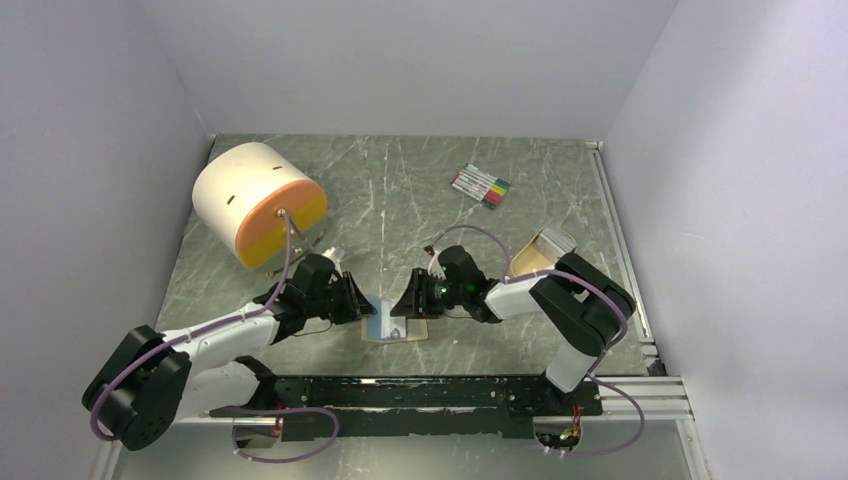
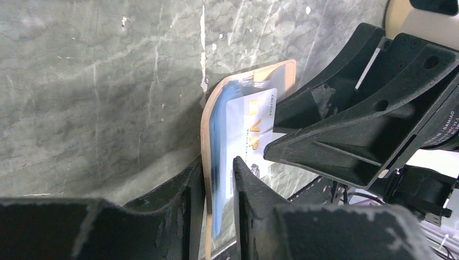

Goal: Put the credit cards into the card holder
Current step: Insert the credit card into the card holder.

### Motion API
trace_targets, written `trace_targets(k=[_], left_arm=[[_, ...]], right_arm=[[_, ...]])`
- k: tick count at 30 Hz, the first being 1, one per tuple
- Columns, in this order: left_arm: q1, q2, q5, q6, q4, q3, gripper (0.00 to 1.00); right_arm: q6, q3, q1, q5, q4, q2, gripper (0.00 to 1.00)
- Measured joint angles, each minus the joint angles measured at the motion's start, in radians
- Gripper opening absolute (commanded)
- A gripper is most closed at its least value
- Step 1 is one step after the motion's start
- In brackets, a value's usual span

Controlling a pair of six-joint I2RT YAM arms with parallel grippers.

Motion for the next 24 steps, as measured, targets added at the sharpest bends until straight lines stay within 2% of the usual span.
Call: trace_targets(k=[10,18,24], left_arm=[[0.0,-0.005,0.021,-0.023,0.037,-0.018,0.24],[0.0,-0.017,0.045,-0.048,0.083,-0.048,0.09],[0.0,-0.022,0.052,-0.053,0.092,-0.051,0.09]], right_arm=[[0.076,-0.031,0.024,0.036,0.06,-0.008,0.5],[0.136,-0.067,0.03,0.034,0.14,-0.008,0.58],[0.123,-0.046,0.033,0.045,0.083,-0.014,0.55]])
